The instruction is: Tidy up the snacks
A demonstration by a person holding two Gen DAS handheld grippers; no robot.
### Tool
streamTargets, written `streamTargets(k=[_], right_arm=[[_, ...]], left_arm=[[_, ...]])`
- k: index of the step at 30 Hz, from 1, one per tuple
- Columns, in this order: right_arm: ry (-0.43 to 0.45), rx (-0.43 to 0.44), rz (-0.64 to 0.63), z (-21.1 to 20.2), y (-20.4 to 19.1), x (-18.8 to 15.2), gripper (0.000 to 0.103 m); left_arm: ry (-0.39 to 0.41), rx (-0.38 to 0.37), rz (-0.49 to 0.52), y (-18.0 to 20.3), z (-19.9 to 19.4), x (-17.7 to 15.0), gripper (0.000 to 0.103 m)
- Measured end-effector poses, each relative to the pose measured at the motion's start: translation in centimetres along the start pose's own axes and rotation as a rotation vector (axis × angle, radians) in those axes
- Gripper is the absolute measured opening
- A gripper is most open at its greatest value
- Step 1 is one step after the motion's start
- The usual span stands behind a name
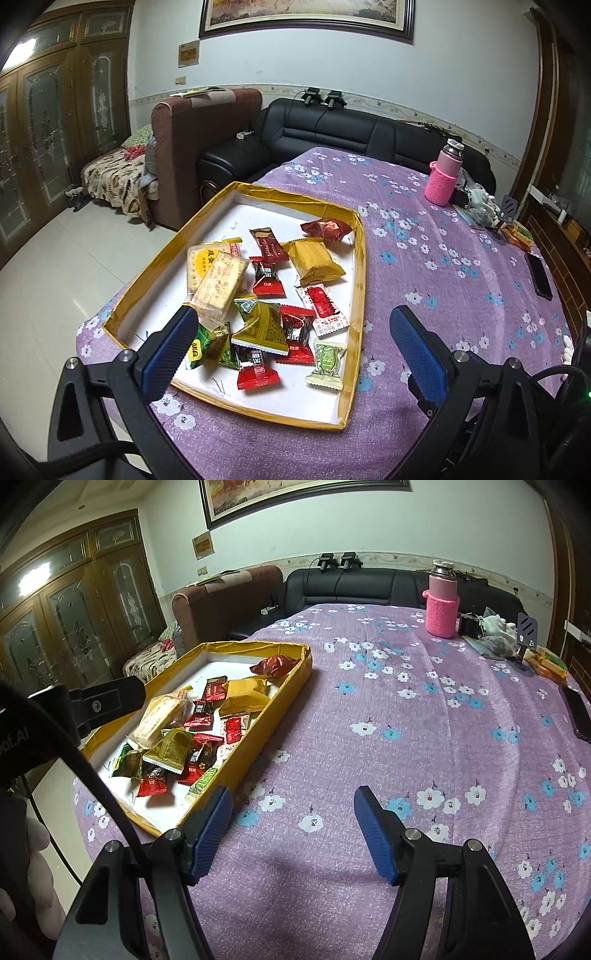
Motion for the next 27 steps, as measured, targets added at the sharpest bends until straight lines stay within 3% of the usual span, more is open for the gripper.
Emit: streamTargets(k=[4, 6, 9, 14, 19, 22, 27], right_arm=[[0.004, -0.013, 0.008, -0.1, 0.6, 0.0, 0.068], [0.006, -0.024, 0.024, -0.2, 1.1, 0.1, 0.068], [0.002, -0.020, 0.047, 0.0, 1.6, 0.1, 0.068], [-0.002, -0.001, 0.034, 0.2, 1.1, 0.0, 0.068], [-0.001, -0.001, 0.018, 0.3, 1.1, -0.1, 0.068], [-0.006, -0.001, 0.039, 0.5, 1.6, -0.1, 0.068], [-0.011, -0.011, 0.060, 0.8, 2.6, -0.2, 0.068]], left_arm=[[-0.002, 0.075, -0.034, -3.5, 1.1, 0.7, 0.103], [-0.054, 0.136, -0.028, -5.8, 2.7, 0.4, 0.103], [-0.138, 0.249, 0.073, -7.6, 5.2, -0.5, 0.103], [-0.237, 0.307, 0.218, -6.9, 8.3, -2.3, 0.103], [-0.290, 0.316, 0.322, -5.6, 10.7, -2.9, 0.103], [-0.325, 0.282, 0.364, -4.6, 11.8, -3.5, 0.103], [-0.270, 0.221, 0.286, -5.0, 9.4, -0.5, 0.102]])
Point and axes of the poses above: each gripper's, at about its wrist camera, not at the fingertips, and z roughly the way its jaws point, y to its right, x to its top, the point moved 3 cm from there along z, roughly the way its jaws point, and after that the axes turned 11 degrees about y, right-handed, at the moved point
